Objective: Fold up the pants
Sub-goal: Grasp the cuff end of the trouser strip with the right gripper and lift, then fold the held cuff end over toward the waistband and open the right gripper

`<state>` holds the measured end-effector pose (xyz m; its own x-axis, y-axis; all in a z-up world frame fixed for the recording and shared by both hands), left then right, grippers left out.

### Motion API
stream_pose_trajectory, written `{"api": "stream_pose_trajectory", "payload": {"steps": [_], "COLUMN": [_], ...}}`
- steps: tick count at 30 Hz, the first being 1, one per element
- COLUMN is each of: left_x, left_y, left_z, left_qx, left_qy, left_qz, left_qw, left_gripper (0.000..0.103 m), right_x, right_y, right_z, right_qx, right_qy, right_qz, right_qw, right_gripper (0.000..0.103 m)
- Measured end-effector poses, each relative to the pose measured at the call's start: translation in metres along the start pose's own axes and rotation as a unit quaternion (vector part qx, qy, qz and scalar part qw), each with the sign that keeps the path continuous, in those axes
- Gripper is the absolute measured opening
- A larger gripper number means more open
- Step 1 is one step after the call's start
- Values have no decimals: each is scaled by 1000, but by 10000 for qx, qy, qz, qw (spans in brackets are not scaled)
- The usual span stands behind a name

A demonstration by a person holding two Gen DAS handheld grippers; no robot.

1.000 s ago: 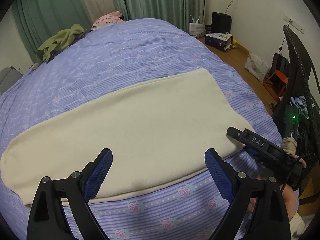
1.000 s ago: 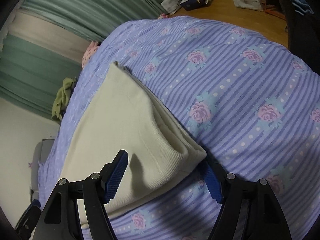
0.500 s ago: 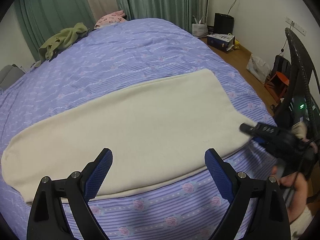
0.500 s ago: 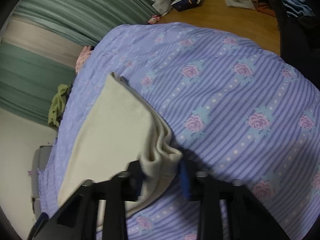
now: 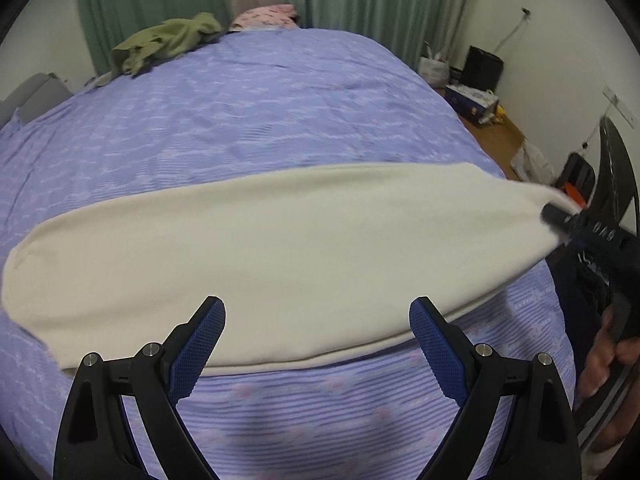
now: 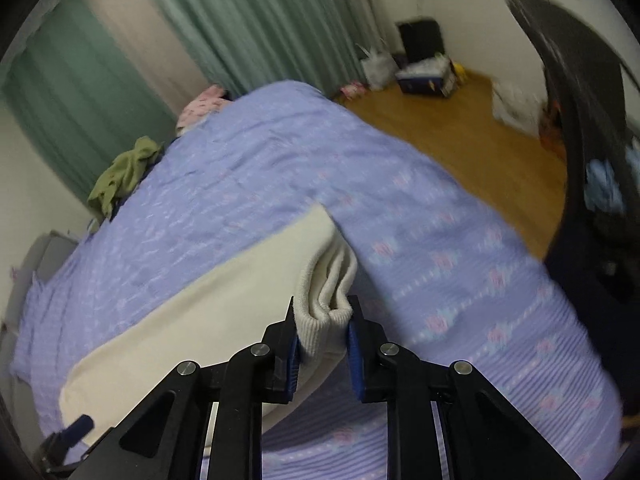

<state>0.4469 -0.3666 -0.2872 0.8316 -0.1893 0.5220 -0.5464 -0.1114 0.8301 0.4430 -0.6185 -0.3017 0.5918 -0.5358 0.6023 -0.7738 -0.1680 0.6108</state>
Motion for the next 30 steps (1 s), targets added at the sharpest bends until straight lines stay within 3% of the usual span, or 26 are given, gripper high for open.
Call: {"api": "stream_pose_trajectory", "payload": {"steps": [4, 8, 15, 22, 25, 30], "left_x": [1, -2, -25, -60, -76, -109], "left_y": [16, 29, 43, 31, 18, -10], "left_z": [-60, -126, -246, -345, -379, -423], "left_qx": [105, 257, 562, 808, 868, 958], "left_qy": [337, 639, 1222, 1485, 1630, 1765], "left_qz": [3, 24, 99, -17, -145, -450], "left_qw": [9994, 9976, 9909, 9856, 9827, 9786], "left_gripper": [94, 94, 94, 94, 94, 94], "right_x": [16, 19, -6, -75, -120, -200], "right_y": [14, 20, 18, -12, -40, -92], "right_z": [-72, -161, -287, -400, -440, -473], "right_qx": [125, 425, 956, 1260, 1396, 1455], "right_qy": [912, 1744, 2514, 3199, 3407, 3630], "right_qz": [66, 26, -99, -560, -985, -1787], "right_qw": [9957, 9838, 9631, 9374, 9245, 9028], "right_gripper": [21, 21, 21, 21, 21, 21]}}
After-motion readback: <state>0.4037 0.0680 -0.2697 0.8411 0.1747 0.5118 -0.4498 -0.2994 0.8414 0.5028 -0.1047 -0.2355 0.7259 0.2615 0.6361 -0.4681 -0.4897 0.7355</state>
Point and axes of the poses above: each gripper's, at about its wrist camera, not at the fingertips, and y roughly against the way its jaws point, z to its right, x to its top, the point moved 7 cm from there along -y, roughly the way its jaws point, and after that the axes turned 15 degrees about x, right-handed, at the moved point
